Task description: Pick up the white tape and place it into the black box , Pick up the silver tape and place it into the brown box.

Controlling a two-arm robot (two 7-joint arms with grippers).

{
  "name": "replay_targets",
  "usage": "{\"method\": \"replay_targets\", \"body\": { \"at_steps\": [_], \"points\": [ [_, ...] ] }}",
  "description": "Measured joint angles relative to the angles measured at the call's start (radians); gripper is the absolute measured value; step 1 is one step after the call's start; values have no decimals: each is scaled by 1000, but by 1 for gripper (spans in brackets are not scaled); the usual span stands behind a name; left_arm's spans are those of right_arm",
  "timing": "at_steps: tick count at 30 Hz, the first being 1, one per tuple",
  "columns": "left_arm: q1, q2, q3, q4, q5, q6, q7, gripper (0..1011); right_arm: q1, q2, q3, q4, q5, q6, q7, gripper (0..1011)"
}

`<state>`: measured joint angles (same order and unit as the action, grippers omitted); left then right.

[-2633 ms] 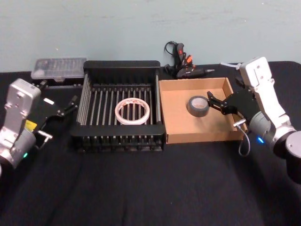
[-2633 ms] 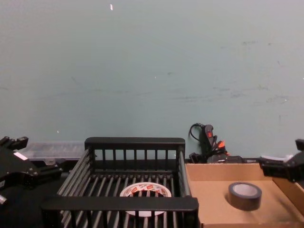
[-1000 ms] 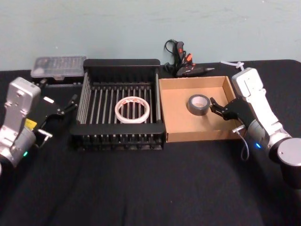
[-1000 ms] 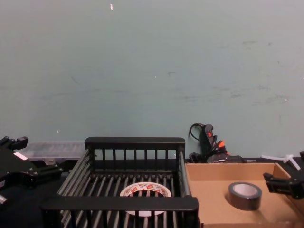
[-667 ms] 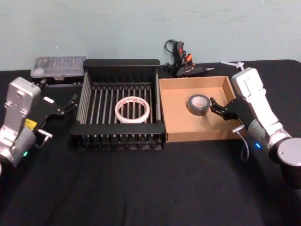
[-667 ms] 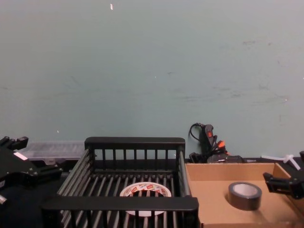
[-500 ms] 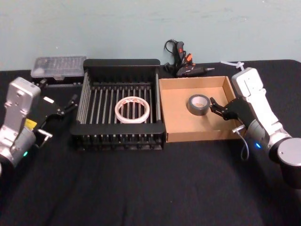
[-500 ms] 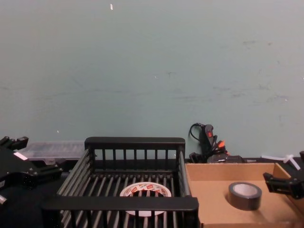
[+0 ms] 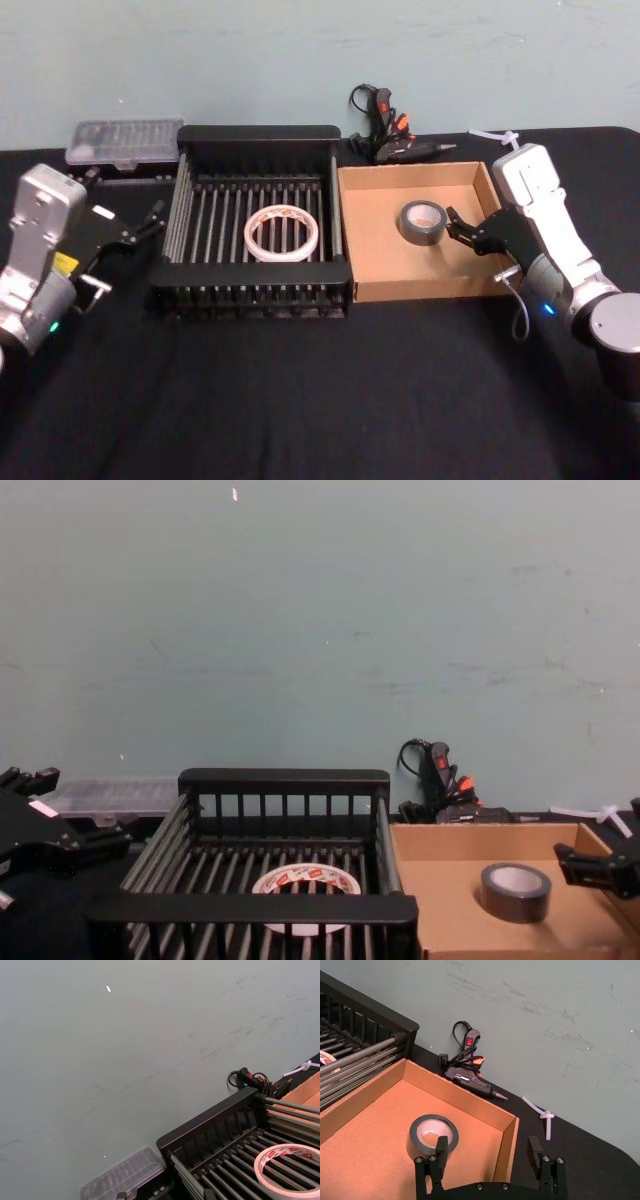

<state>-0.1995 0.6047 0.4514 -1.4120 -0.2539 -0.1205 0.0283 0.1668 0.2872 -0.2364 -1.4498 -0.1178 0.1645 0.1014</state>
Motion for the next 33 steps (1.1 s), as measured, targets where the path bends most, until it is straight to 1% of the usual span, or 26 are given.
{"method": "replay_targets", "body": {
  "at_steps": [33],
  "points": [
    [0,0,0,0,0,0,0,1001,0,0,0,0,0,0,0,1002]
  ]
}}
